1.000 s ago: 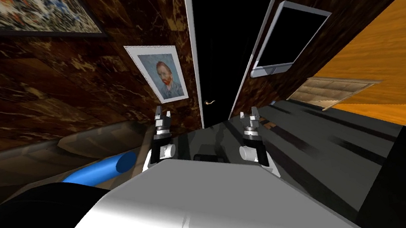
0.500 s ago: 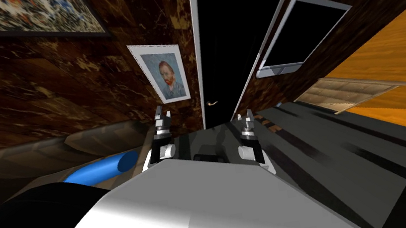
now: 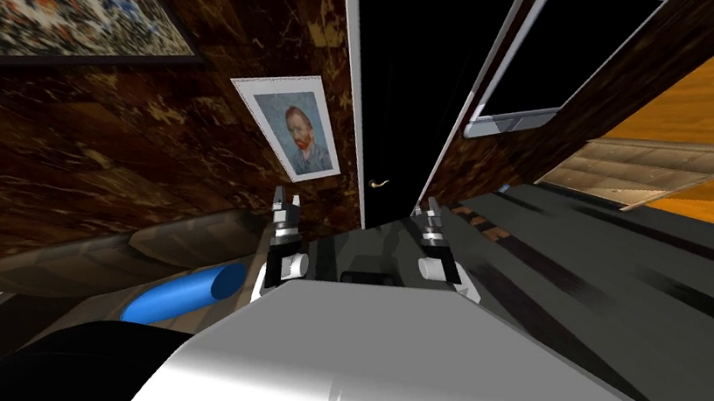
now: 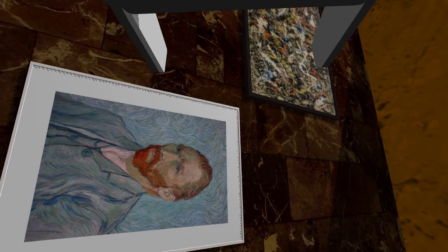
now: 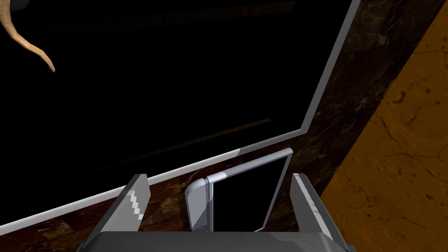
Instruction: Pull the door open
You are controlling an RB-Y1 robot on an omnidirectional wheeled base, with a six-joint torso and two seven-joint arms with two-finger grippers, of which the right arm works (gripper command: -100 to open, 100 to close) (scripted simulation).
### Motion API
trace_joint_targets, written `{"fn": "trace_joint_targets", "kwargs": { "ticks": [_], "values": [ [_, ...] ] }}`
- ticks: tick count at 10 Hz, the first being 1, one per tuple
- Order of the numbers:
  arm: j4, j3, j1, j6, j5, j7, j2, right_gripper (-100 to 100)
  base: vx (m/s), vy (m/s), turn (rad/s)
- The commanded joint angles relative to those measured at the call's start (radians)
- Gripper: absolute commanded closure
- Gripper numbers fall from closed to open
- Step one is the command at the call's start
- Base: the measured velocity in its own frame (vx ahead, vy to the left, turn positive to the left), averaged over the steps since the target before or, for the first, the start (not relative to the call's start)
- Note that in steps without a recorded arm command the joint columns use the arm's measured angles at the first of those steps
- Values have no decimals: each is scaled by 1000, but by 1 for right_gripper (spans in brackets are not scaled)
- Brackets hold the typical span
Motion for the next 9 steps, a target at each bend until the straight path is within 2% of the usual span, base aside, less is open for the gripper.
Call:
{"fn": "trace_joint_targets", "kwargs": {
  "ticks": [1, 2, 3, 5, 6, 8, 9],
  "values": [
    [50, 1, -21, -6, 2, -2, -12, -100, 89, 16, 151],
    [82, 2, -33, -14, 3, -4, -21, -100, 92, 29, 136],
    [93, 2, -33, -14, 3, -4, -21, -100, 79, 16, 32],
    [156, 3, -56, -29, 5, -8, -39, -100, 80, 5, 115],
    [168, 3, -56, -29, 5, -8, -39, -100, 69, 2, 50],
    [230, 4, -80, -44, 6, -12, -57, -100, 77, 12, 107],
    [242, 4, -80, -44, 6, -12, -57, -100, 67, -1, 55]
  ]
}}
